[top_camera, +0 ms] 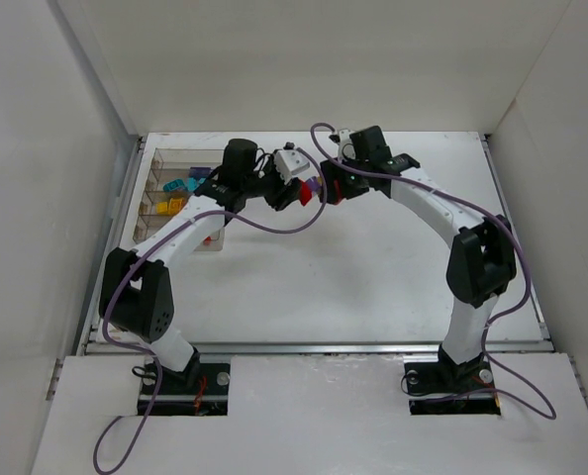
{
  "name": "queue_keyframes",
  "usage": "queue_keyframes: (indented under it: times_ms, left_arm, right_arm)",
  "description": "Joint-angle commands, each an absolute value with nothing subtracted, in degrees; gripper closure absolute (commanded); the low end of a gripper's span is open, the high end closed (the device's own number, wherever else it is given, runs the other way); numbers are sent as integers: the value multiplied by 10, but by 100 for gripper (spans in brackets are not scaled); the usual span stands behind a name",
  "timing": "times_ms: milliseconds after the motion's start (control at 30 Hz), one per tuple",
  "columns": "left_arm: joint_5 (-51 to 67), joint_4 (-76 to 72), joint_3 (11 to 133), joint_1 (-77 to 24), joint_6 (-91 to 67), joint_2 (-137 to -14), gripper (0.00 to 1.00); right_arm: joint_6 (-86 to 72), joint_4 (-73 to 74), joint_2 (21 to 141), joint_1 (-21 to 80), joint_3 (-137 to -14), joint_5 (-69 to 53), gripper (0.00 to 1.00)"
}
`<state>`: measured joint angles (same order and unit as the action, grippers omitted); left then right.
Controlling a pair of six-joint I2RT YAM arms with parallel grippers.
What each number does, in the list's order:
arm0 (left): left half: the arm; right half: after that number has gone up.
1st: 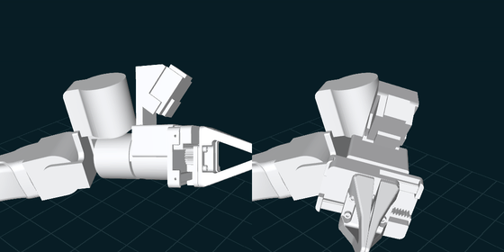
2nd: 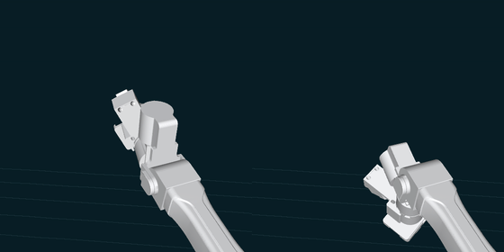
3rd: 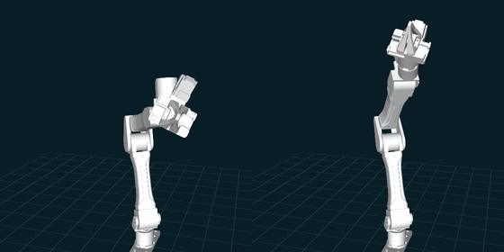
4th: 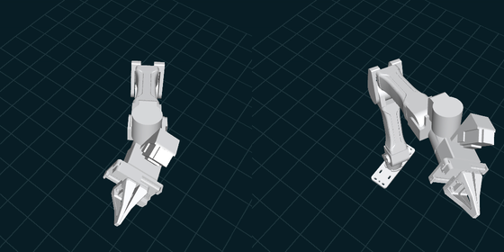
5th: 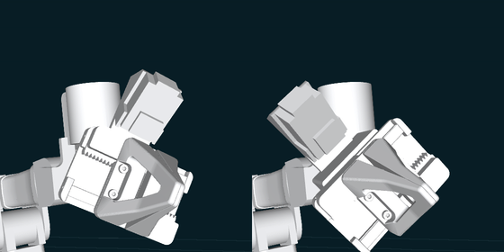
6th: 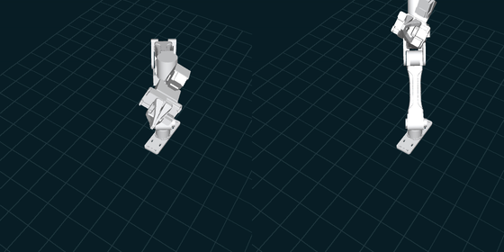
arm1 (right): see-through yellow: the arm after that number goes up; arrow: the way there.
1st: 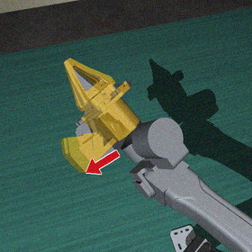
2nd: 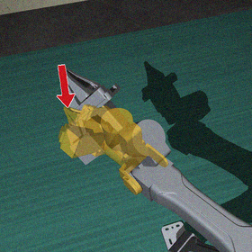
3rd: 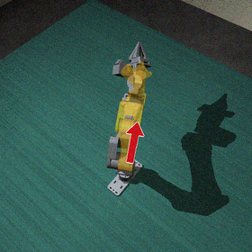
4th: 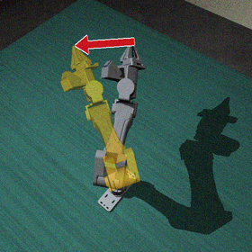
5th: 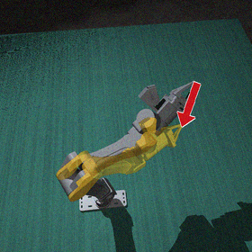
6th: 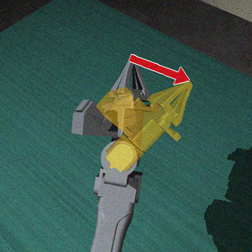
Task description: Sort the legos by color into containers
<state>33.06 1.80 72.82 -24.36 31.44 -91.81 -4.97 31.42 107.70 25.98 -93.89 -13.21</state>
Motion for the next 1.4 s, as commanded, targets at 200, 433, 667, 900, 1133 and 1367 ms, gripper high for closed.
queue_keyframes:
  times_ms: [200, 433, 667, 900, 1133, 1367]
  left_arm:
    - [307, -10, 754, -247, 301, -910, 94]
    - [279, 15, 754, -240, 291, -904, 100]
    - [296, 38, 759, -235, 286, -894, 100]
    - [301, 65, 743, -229, 286, -877, 100]
    - [301, 65, 732, -224, 275, -867, 100]
    - [301, 65, 732, -224, 263, -861, 100]
  right_arm:
    - [-52, 279, 1049, 265, -944, -143, 100]
    - [-92, 294, 1070, 236, -933, -142, 100]
    - [-143, 271, 1070, 208, -911, -131, 100]
    - [-155, 292, 1089, 197, -923, -104, 100]
    - [-155, 330, 1135, 197, -933, -60, 100]
    - [-166, 382, 1174, 221, -951, 30, 94]
